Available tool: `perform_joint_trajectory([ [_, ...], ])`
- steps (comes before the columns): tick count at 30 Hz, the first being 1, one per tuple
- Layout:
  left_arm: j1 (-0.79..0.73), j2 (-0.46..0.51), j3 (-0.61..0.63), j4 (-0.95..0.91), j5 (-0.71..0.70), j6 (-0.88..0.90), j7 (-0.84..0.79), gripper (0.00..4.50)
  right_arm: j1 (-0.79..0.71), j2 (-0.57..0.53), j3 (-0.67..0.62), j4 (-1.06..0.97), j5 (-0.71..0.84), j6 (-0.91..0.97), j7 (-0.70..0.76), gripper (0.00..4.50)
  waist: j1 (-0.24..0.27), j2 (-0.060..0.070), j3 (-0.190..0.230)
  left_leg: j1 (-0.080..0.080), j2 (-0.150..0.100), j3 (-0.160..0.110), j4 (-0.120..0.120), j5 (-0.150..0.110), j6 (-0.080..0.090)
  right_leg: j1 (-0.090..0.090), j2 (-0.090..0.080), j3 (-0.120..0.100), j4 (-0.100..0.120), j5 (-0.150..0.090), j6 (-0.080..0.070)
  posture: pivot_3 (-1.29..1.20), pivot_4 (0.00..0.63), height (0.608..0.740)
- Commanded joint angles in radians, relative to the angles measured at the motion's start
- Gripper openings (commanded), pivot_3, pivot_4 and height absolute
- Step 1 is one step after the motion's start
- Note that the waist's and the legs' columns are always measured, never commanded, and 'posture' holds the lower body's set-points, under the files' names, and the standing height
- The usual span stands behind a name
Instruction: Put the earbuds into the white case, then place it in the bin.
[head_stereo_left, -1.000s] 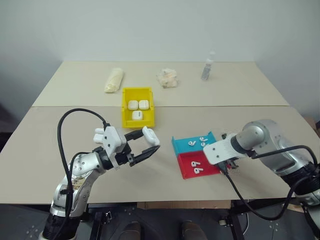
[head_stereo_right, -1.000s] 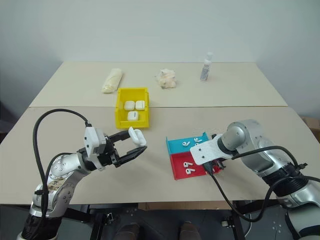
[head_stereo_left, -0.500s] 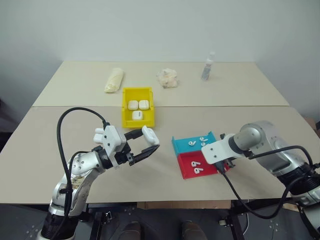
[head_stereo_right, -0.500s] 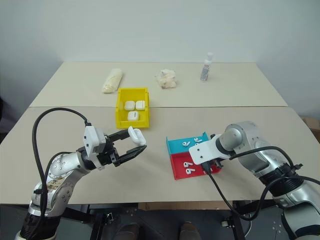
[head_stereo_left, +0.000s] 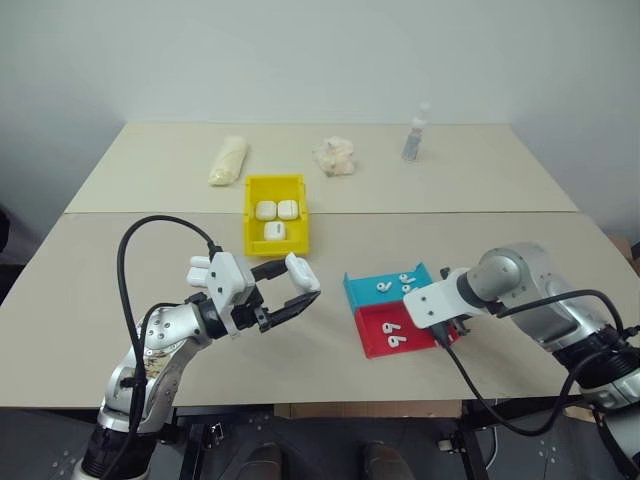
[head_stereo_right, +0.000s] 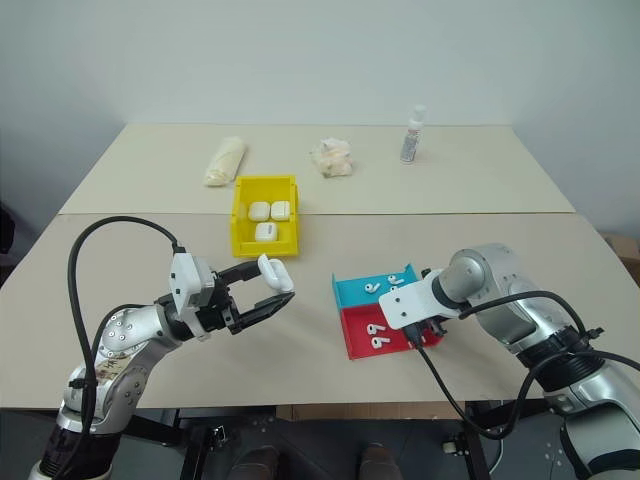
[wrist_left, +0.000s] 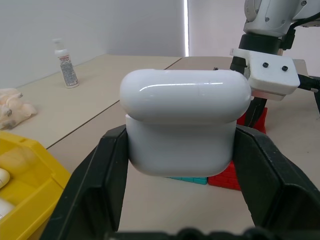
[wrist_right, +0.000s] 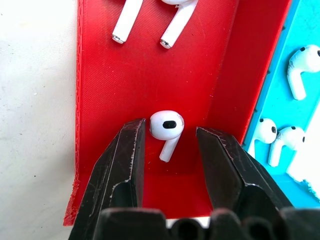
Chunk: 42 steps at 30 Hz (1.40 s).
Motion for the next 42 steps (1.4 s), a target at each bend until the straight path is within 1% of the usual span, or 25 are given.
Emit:
perform_joint_trajectory([
  [1, -0.009, 0.010, 0.005, -0.030, -0.006, -0.008, 0.003, 2.79, 0.006, 0.001, -0.014, -0.003, 0.000, -0.012, 0.001, 2.00, 0.000, 0.000, 0.000, 0.000, 0.000, 0.000, 0.000, 0.000, 0.000, 0.000, 0.000, 0.000, 0.000, 0.000, 0.000, 0.00, 0.150, 0.740],
  [5, -0.009, 0.014, 0.005, -0.028, -0.006, -0.009, 0.003, 2.79, 0.008, 0.001, -0.013, -0.005, 0.007, -0.016, 0.007, 2.00, 0.000, 0.000, 0.000, 0.000, 0.000, 0.000, 0.000, 0.000, 0.000, 0.000, 0.000, 0.000, 0.000, 0.000, 0.000, 0.00, 0.150, 0.740],
  [8, -0.010, 0.016, 0.005, -0.027, -0.007, -0.010, 0.004, 2.79, 0.010, -0.001, -0.010, -0.002, 0.007, -0.025, 0.009, 1.47, 0.000, 0.000, 0.000, 0.000, 0.000, 0.000, 0.000, 0.000, 0.000, 0.000, 0.000, 0.000, 0.000, 0.000, 0.000, 0.00, 0.150, 0.740],
  [9, -0.010, 0.016, 0.005, -0.026, -0.007, -0.011, 0.004, 2.79, 0.011, 0.000, -0.009, 0.000, 0.004, -0.026, 0.007, 1.16, 0.000, 0.000, 0.000, 0.000, 0.000, 0.000, 0.000, 0.000, 0.000, 0.000, 0.000, 0.000, 0.000, 0.000, 0.000, 0.00, 0.150, 0.740],
  [17, -0.010, 0.015, 0.001, -0.027, -0.003, -0.013, 0.006, 2.79, 0.024, -0.009, -0.010, -0.001, 0.004, -0.041, 0.013, 1.16, 0.000, 0.000, 0.000, 0.000, 0.000, 0.000, 0.000, 0.000, 0.000, 0.000, 0.000, 0.000, 0.000, 0.000, 0.000, 0.00, 0.150, 0.740],
  [20, -0.015, 0.014, -0.001, -0.024, -0.002, -0.010, 0.009, 2.79, 0.028, -0.012, -0.013, -0.004, 0.003, -0.042, 0.015, 0.77, 0.000, 0.000, 0.000, 0.000, 0.000, 0.000, 0.000, 0.000, 0.000, 0.001, 0.000, 0.000, 0.000, 0.000, 0.000, 0.00, 0.150, 0.740],
  [27, -0.036, 0.003, -0.004, -0.033, -0.021, -0.012, 0.005, 2.79, 0.046, -0.014, -0.050, -0.059, 0.020, 0.006, 0.010, 0.75, 0.001, 0.000, 0.000, 0.001, 0.000, 0.000, 0.000, 0.000, 0.000, 0.001, 0.000, 0.000, 0.000, 0.000, 0.000, 0.00, 0.150, 0.740],
  [30, -0.063, -0.009, -0.002, -0.070, -0.073, 0.037, 0.018, 2.79, 0.052, -0.014, -0.120, -0.140, 0.096, 0.097, 0.028, 0.75, 0.001, 0.000, 0.000, 0.000, 0.000, 0.000, 0.000, 0.000, 0.000, 0.001, 0.000, 0.000, 0.000, 0.000, 0.000, 0.00, 0.150, 0.740],
  [33, -0.080, -0.027, -0.010, -0.087, -0.112, 0.036, 0.001, 2.79, 0.036, -0.002, -0.251, -0.209, 0.233, 0.185, 0.012, 0.75, 0.001, 0.000, 0.000, 0.000, 0.000, -0.001, 0.000, 0.000, 0.000, 0.000, 0.000, 0.000, 0.000, 0.000, 0.000, 0.00, 0.150, 0.740],
  [35, -0.084, -0.041, -0.015, -0.088, -0.139, 0.017, -0.026, 2.79, 0.008, 0.040, -0.365, -0.237, 0.358, 0.248, -0.032, 0.75, -0.001, 0.000, 0.000, 0.000, 0.000, -0.001, 0.000, 0.000, 0.000, 0.000, 0.000, 0.000, 0.000, 0.000, 0.000, 0.00, 0.150, 0.740],
  [38, -0.087, -0.049, -0.020, -0.082, -0.168, 0.004, -0.069, 2.79, -0.053, 0.123, -0.533, -0.277, 0.565, 0.409, -0.104, 0.75, -0.002, 0.000, 0.000, 0.000, 0.001, -0.001, 0.000, 0.000, 0.000, 0.000, 0.001, 0.000, 0.000, 0.000, -0.001, 0.00, 0.150, 0.740],
  [42, -0.110, -0.055, -0.032, -0.058, -0.188, -0.005, -0.124, 2.79, -0.089, 0.189, -0.668, -0.298, 0.740, 0.514, -0.206, 0.75, 0.005, 0.000, 0.000, 0.000, 0.001, -0.001, 0.000, 0.000, 0.000, 0.001, 0.001, -0.001, 0.000, 0.001, -0.001, 0.00, 0.150, 0.740],
])
